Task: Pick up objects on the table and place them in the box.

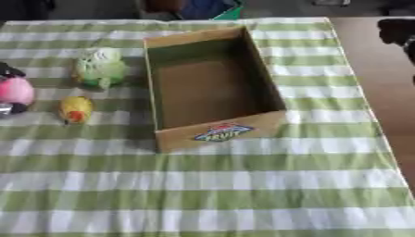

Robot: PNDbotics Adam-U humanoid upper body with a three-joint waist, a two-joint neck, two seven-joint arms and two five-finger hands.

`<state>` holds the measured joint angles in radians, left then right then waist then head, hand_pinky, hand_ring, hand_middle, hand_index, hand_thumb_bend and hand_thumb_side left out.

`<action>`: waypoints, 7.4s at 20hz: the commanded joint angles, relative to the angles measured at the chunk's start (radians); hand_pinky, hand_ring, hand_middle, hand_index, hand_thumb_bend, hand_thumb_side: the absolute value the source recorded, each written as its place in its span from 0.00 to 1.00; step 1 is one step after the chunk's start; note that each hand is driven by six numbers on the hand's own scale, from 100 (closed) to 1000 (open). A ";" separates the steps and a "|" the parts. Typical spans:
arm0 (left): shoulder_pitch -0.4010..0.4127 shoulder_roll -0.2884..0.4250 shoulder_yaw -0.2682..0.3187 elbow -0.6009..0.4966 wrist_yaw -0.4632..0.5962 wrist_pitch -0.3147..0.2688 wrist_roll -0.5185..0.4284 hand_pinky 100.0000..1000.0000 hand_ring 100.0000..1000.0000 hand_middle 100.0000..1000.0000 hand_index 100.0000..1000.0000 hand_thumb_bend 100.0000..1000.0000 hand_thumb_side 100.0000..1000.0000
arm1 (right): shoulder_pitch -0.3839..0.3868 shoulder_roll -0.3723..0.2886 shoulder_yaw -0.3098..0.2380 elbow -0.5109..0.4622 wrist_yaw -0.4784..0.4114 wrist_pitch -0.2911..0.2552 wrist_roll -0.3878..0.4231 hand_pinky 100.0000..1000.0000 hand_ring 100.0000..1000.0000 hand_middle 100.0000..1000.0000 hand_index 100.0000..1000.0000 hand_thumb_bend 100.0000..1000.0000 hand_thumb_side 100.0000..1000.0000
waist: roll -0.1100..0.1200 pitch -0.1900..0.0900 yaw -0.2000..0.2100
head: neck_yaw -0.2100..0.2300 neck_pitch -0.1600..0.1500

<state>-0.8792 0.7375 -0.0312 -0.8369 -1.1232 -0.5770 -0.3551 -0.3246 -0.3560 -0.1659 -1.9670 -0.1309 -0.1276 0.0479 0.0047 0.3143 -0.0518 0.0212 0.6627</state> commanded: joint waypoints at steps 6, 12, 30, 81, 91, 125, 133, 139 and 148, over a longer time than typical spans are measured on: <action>-0.014 0.019 0.007 -0.010 0.015 0.007 0.022 0.55 0.73 0.63 0.88 0.24 0.77 | -0.004 -0.012 -0.007 -0.007 -0.006 0.000 0.002 0.78 0.73 0.43 0.86 0.04 1.00 | 0.003 -0.018 0.001 | 0.005 -0.011; -0.012 0.016 0.001 -0.011 0.032 0.007 0.016 0.50 0.69 0.59 0.83 0.17 0.63 | -0.004 -0.010 -0.007 -0.008 -0.009 0.003 -0.002 0.78 0.73 0.43 0.86 0.03 1.00 | 0.004 -0.018 0.000 | 0.006 -0.013; -0.007 0.006 0.007 -0.034 0.108 0.010 -0.010 0.34 0.55 0.48 0.65 0.00 0.16 | 0.002 -0.002 -0.007 -0.012 -0.011 0.017 -0.008 0.79 0.73 0.43 0.86 0.02 0.99 | 0.011 -0.030 -0.003 | 0.003 -0.012; -0.194 -0.422 0.008 -0.341 0.047 0.088 0.205 0.29 0.47 0.39 0.52 0.00 0.22 | -0.089 0.050 0.026 -0.033 -0.094 0.000 -0.056 0.77 0.70 0.42 0.83 0.00 0.97 | 0.022 -0.025 -0.114 | 0.068 -0.042; -0.188 -0.450 0.008 -0.279 0.027 0.035 0.217 0.30 0.48 0.39 0.51 0.00 0.22 | -0.090 0.049 0.033 -0.033 -0.101 -0.003 -0.063 0.77 0.70 0.42 0.83 0.00 0.97 | 0.026 -0.018 -0.119 | 0.068 -0.043; -0.194 -0.504 -0.045 -0.199 -0.213 -0.106 0.118 0.63 0.86 0.80 0.94 0.50 1.00 | -0.122 0.066 0.066 -0.033 -0.163 -0.068 -0.198 0.76 0.66 0.43 0.81 0.00 0.88 | 0.051 -0.019 -0.155 | 0.098 -0.051; -0.192 -0.506 -0.046 -0.208 -0.229 -0.051 0.158 0.64 0.87 0.81 0.94 0.63 1.00 | -0.122 0.067 0.068 -0.033 -0.165 -0.067 -0.196 0.76 0.66 0.43 0.81 0.00 0.88 | 0.051 -0.017 -0.155 | 0.099 -0.049; -0.181 -0.502 -0.003 -0.265 -0.177 0.004 0.216 0.67 0.89 0.84 0.95 0.57 1.00 | -0.113 0.068 0.066 -0.033 -0.166 -0.063 -0.204 0.76 0.66 0.43 0.81 0.00 0.85 | 0.049 -0.021 -0.145 | 0.099 -0.044; -0.130 -0.375 0.048 -0.419 -0.056 0.100 0.317 0.62 0.85 0.79 0.92 0.45 0.99 | -0.083 0.049 0.054 -0.033 -0.150 -0.061 -0.219 0.77 0.67 0.42 0.81 0.00 0.85 | 0.055 -0.033 -0.097 | 0.038 -0.016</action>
<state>-0.9946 0.3148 0.0036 -1.2209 -1.2006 -0.4874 -0.0506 -0.4025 -0.2819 -0.1045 -1.9798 -0.2868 -0.1888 -0.1667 0.0644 0.3074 -0.1475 0.0696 0.6366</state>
